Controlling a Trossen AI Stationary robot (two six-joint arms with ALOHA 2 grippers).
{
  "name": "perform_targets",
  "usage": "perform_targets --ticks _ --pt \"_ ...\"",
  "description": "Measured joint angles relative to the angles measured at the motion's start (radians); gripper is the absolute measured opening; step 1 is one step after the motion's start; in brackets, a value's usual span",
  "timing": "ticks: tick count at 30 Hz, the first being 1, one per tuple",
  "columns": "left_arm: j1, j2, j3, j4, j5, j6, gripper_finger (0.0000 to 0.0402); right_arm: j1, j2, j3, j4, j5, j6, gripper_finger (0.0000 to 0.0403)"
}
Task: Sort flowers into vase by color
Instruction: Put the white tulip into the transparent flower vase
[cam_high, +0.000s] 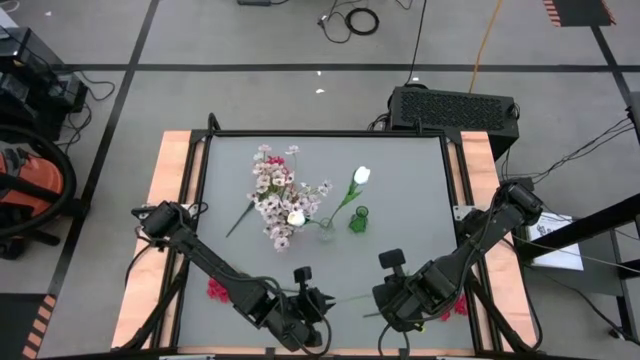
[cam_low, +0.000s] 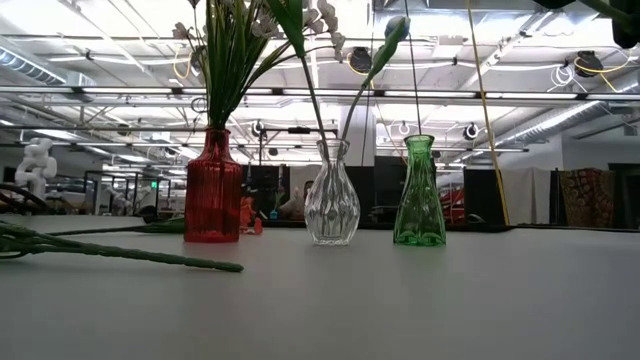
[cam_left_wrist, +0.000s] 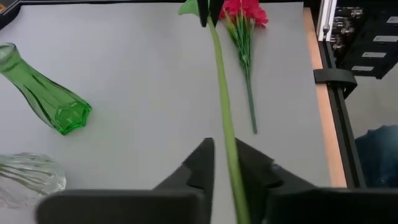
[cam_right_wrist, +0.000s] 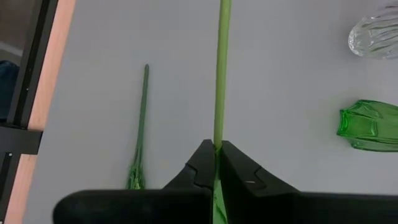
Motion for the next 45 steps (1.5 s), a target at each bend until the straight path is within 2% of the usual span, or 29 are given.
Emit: perform_targets --ticks 4,8,11,18,20,23,27,34,39,45 --pt "0.000 0.000 0.000 0.000 0.000 0.001 0.0013 0.000 0.000 0.000 -0.001 0.000 0.005 0.0004" --pt "-0.006 0.000 0.000 0.004 0.000 0.018 0.0007 0.000 0.000 0.000 -0.002 -0.001 0.010 0.0004" --pt "-0.015 0.000 0.000 0.028 -0.018 0.027 0.0034 0.000 0.000 0.000 -0.008 -0.001 0.022 0.0004" --pt "-0.021 0.000 0.000 0.035 -0.063 0.029 0.0139 0.000 0.000 0.001 -0.016 -0.002 0.032 0.0004" --pt "-0.020 0.000 0.000 0.033 -0.060 0.027 0.0157 0.000 0.000 0.000 -0.016 -0.002 0.032 0.0004" --pt "-0.018 0.000 -0.001 0.029 -0.059 0.026 0.0163 0.000 0.000 0.000 -0.016 -0.002 0.032 0.0004" --pt "-0.016 0.000 -0.001 0.028 -0.056 0.027 0.0133 0.000 0.000 0.001 -0.016 -0.002 0.032 0.0004" --pt "-0.016 0.000 -0.001 0.023 -0.053 0.033 0.0017 0.000 0.000 0.000 -0.011 -0.001 0.036 0.0004" --pt "-0.027 -0.007 -0.002 0.004 -0.049 0.035 0.0016 0.006 0.000 0.005 0.009 0.029 0.107 0.0027" --pt "-0.081 -0.104 -0.002 -0.102 -0.038 -0.001 0.0007 0.076 -0.040 0.043 -0.015 0.106 0.261 0.0120"
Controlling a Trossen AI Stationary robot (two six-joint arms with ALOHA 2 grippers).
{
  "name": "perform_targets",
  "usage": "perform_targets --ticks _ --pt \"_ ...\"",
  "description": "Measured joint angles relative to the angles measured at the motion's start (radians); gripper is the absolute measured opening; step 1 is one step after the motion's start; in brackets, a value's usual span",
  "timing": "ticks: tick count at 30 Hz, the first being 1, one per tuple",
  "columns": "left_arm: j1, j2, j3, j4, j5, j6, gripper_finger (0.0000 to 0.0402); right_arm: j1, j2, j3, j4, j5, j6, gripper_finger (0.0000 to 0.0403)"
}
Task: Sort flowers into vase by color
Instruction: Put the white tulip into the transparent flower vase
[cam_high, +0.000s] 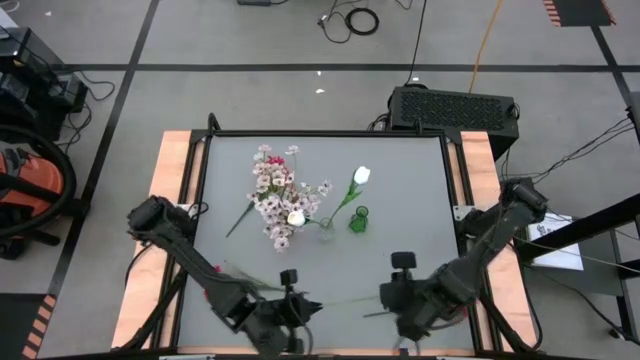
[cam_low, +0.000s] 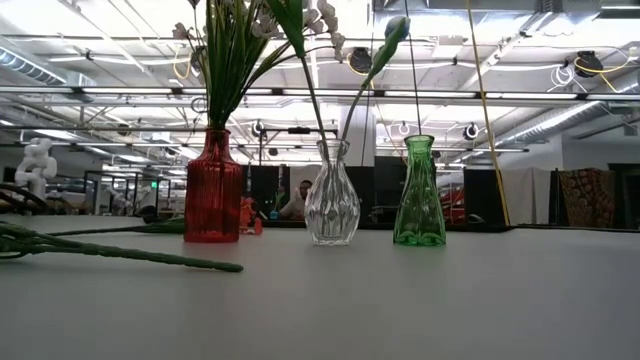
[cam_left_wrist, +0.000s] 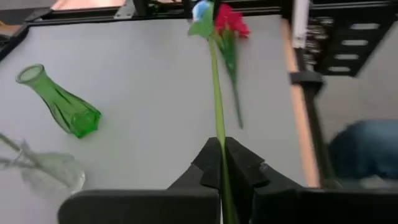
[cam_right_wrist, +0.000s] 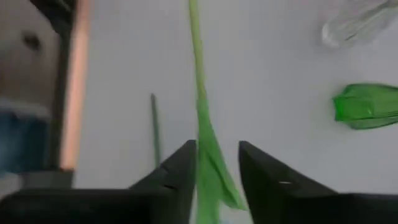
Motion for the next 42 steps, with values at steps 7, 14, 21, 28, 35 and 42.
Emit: perform_targets --ticks 7,14,21,28,35,42 --pt "-0.108 -0.102 0.000 -0.095 -0.055 -0.070 0.0004 0.197 -0.120 -0.034 -0.022 0.301 0.186 0.0198" --pt "-0.234 -0.210 0.000 -0.038 -0.187 0.029 0.0009 0.333 -0.148 -0.208 -0.048 0.510 0.457 0.0199" --pt "-0.296 -0.275 0.000 0.200 -0.367 0.332 0.0012 0.312 -0.148 -0.412 0.430 0.756 0.373 0.0189" --pt "-0.229 -0.256 0.000 0.451 -0.367 0.601 0.0013 0.163 -0.148 -0.455 1.459 0.735 -0.515 0.0205" --pt "-0.160 -0.219 0.000 0.605 -0.262 0.724 0.0014 0.007 -0.149 -0.455 2.023 0.338 -0.993 0.0231" --pt "-0.123 -0.218 0.000 0.592 -0.249 0.739 0.0014 -0.063 -0.148 -0.455 2.151 0.111 -1.116 0.0222"
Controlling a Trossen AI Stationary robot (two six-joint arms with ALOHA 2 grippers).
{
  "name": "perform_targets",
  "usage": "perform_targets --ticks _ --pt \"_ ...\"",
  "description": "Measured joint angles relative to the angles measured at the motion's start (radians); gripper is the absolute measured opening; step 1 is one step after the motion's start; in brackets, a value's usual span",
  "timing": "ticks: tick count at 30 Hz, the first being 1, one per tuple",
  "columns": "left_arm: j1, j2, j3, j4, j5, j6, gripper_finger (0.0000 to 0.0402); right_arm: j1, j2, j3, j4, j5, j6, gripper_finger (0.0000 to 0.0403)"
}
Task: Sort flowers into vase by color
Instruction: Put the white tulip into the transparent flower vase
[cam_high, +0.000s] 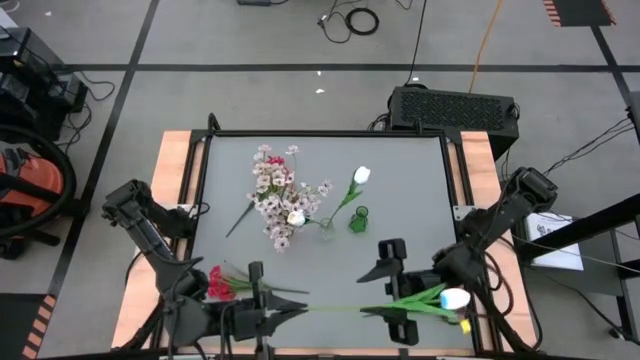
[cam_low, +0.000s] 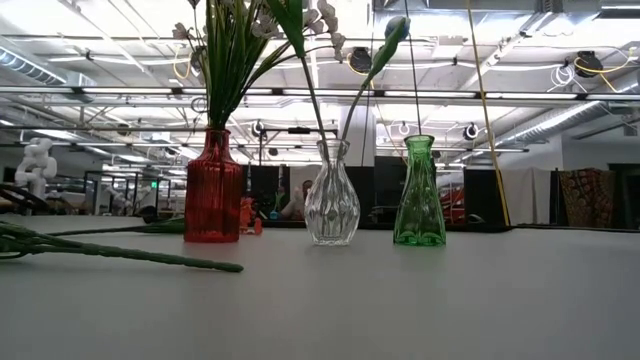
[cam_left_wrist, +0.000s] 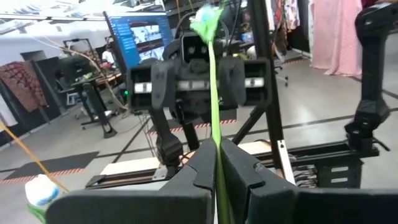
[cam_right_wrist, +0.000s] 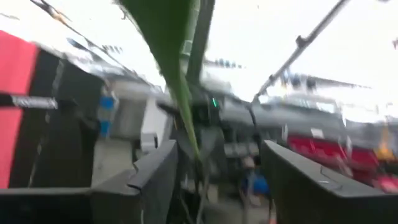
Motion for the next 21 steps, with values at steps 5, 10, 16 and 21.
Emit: perform_targets --ticks 5,10,16,21 --pt "0.000 0.000 0.000 -0.018 0.000 -0.001 0.0014 -0.007 0.000 0.000 0.080 -0.140 -0.052 0.0195" --pt "0.001 0.000 0.000 -0.019 0.000 0.000 0.0015 -0.007 0.000 0.000 0.088 -0.144 -0.064 0.0134" --pt "0.001 0.000 0.000 -0.024 -0.025 0.003 0.0015 -0.007 0.000 0.000 0.086 -0.143 -0.066 0.0018" --pt "-0.007 0.000 0.000 -0.042 -0.160 -0.002 0.0047 -0.005 0.000 0.005 0.085 -0.080 -0.080 0.0007"
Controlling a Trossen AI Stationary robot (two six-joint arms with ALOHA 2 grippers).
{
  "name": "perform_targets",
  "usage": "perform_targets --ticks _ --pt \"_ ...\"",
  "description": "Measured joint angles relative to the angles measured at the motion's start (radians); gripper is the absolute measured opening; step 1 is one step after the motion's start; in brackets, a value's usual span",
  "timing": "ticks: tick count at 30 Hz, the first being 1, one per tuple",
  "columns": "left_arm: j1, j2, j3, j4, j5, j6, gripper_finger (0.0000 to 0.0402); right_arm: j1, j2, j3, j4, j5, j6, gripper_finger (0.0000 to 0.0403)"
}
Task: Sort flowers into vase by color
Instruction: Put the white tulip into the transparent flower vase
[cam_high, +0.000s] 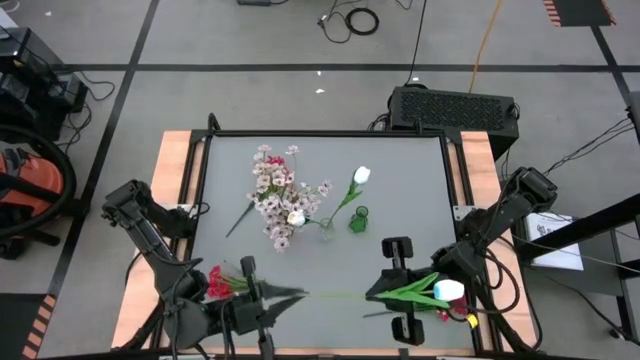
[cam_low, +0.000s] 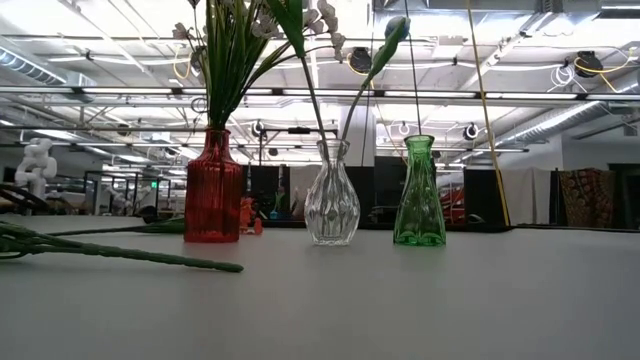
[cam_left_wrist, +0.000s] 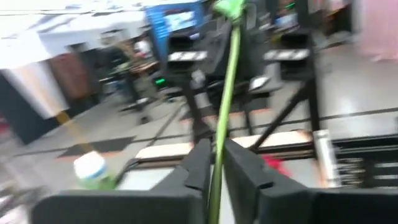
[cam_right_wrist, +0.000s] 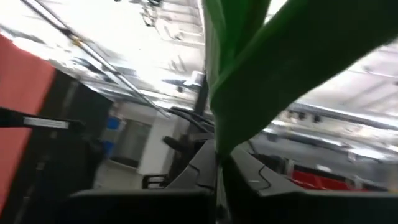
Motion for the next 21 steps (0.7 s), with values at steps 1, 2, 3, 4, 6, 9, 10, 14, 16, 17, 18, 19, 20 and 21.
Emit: perform_targets --ticks 1,2,3,4,6,9,10,14,16,17,18,19,20,21 --pt "-0.007 0.000 0.000 -0.018 -0.044 0.000 0.0063 0.002 0.000 0.004 -0.003 0.019 -0.008 0.0005" --pt "-0.015 0.000 0.000 -0.042 -0.089 0.001 0.0083 0.004 0.000 0.008 -0.005 0.034 -0.013 0.0004" --pt "-0.024 0.000 0.000 -0.066 -0.133 0.000 0.0106 0.006 0.000 0.012 -0.007 0.051 -0.019 0.0004" --pt "-0.033 0.000 0.000 -0.087 -0.184 0.000 0.0131 0.009 0.000 0.018 -0.014 0.079 -0.028 0.0004" --pt "-0.060 -0.002 0.000 -0.116 -0.290 -0.002 0.0189 0.016 -0.004 0.032 -0.046 0.146 -0.056 0.0003" --pt "-0.099 -0.006 0.001 -0.151 -0.433 -0.002 0.0274 0.020 -0.022 0.053 -0.139 0.243 -0.071 0.0003" --pt "-0.112 -0.006 0.001 -0.169 -0.462 -0.002 0.0297 0.020 -0.033 0.057 -0.177 0.282 -0.071 0.0002" --pt "-0.158 -0.013 0.001 -0.272 -0.452 -0.106 0.0344 0.001 -0.086 0.057 -0.415 0.437 0.017 0.0001" --pt "-0.161 -0.017 0.001 -0.353 -0.443 -0.210 0.0348 -0.032 -0.108 0.057 -0.584 0.468 0.128 0.0001" --pt "-0.160 -0.018 0.002 -0.417 -0.404 -0.276 0.0348 -0.053 -0.112 0.057 -0.659 0.469 0.186 0.0001" --pt "-0.157 -0.018 0.002 -0.486 -0.330 -0.360 0.0348 -0.077 -0.113 0.057 -0.728 0.467 0.244 0.0001" --pt "-0.148 -0.016 0.001 -0.546 -0.244 -0.439 0.0349 -0.100 -0.113 0.057 -0.784 0.465 0.297 0.0001" --pt "-0.134 -0.010 0.001 -0.588 -0.156 -0.513 0.0349 -0.122 -0.113 0.057 -0.831 0.461 0.339 0.0001" --pt "-0.118 -0.002 0.001 -0.616 -0.083 -0.575 0.0349 -0.142 -0.111 0.057 -0.872 0.461 0.377 0.0001"
